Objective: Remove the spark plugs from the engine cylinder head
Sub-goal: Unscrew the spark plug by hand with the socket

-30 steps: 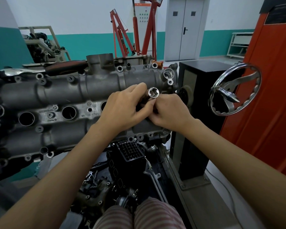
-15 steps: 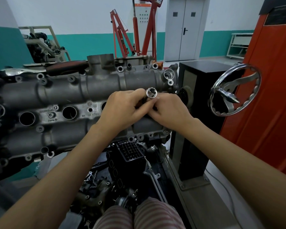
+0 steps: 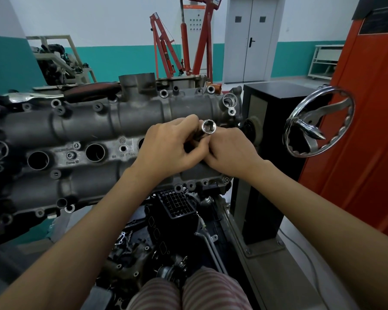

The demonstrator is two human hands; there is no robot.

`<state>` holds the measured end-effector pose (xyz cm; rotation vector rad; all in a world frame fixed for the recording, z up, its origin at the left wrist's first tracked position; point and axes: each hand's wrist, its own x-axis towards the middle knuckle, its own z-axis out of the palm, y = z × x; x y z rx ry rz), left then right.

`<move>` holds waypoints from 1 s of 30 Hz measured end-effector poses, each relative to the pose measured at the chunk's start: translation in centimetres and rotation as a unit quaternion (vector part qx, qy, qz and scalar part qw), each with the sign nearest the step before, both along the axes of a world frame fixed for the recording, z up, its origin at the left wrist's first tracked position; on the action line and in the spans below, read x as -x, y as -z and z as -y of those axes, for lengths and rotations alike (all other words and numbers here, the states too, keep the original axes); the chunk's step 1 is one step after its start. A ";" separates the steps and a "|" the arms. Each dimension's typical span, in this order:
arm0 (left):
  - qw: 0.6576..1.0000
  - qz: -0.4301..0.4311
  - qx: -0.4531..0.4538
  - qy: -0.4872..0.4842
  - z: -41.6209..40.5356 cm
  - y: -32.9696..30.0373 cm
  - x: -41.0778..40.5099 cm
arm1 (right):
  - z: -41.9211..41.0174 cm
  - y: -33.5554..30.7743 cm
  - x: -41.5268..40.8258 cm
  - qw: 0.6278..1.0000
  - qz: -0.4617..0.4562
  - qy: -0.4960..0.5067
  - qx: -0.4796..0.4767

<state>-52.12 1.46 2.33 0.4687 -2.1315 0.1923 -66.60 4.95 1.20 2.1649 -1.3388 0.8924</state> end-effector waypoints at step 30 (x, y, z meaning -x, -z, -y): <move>0.998 0.030 -0.019 -0.042 0.3 -0.1 0.1 | 0.0 -0.1 -0.1 0.999 0.009 0.036 -0.024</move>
